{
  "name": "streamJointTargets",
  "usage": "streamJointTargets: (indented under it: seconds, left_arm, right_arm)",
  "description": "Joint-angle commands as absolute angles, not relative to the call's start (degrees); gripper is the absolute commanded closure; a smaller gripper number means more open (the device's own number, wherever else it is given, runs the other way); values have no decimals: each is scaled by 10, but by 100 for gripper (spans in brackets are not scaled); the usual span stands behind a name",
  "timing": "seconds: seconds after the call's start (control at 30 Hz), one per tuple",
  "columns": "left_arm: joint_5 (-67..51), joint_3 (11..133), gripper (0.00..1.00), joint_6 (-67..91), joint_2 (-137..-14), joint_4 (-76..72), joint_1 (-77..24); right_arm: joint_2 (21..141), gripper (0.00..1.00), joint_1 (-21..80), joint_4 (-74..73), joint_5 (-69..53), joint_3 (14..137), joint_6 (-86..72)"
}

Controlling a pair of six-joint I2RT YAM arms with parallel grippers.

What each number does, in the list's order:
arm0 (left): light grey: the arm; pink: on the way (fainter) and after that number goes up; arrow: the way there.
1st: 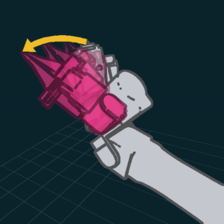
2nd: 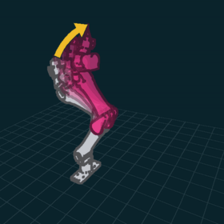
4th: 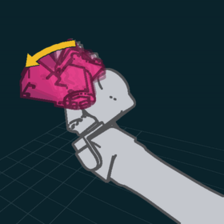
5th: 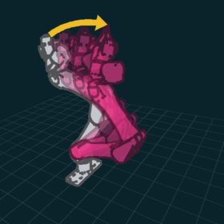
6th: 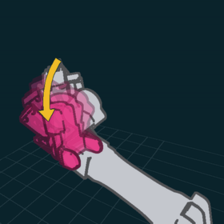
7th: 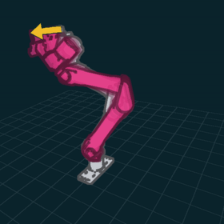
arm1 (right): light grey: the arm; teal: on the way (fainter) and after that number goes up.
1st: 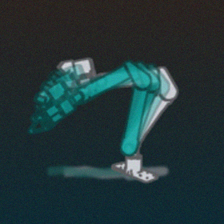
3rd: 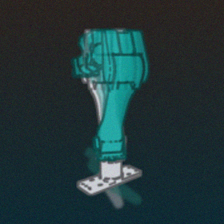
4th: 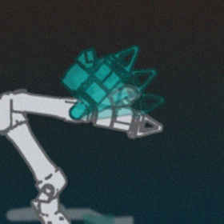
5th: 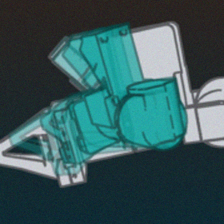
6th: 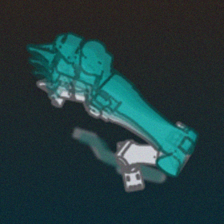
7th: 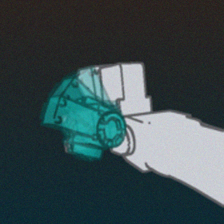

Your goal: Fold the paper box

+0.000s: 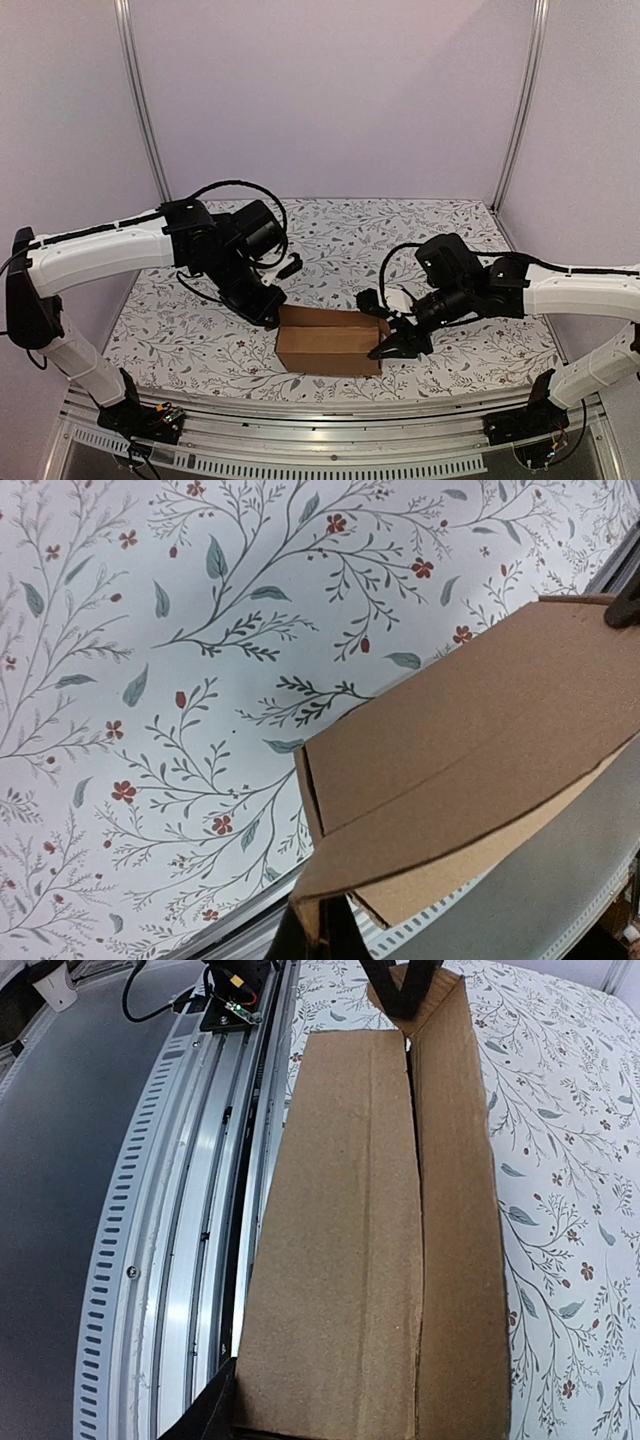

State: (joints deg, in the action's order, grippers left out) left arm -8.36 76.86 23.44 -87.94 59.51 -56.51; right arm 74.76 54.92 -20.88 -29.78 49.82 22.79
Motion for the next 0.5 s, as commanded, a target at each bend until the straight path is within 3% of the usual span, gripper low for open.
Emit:
streamJointTargets:
  seconds: [0.0,0.47]
  left_arm:
    - [-73,797,100,259,-896,559,-572]
    - [-56,797,100,317,-920,535,-571]
  right_arm:
    - [780,79,561,-139,-240,487,228]
    - [837,80,567,-90,-173,481,229]
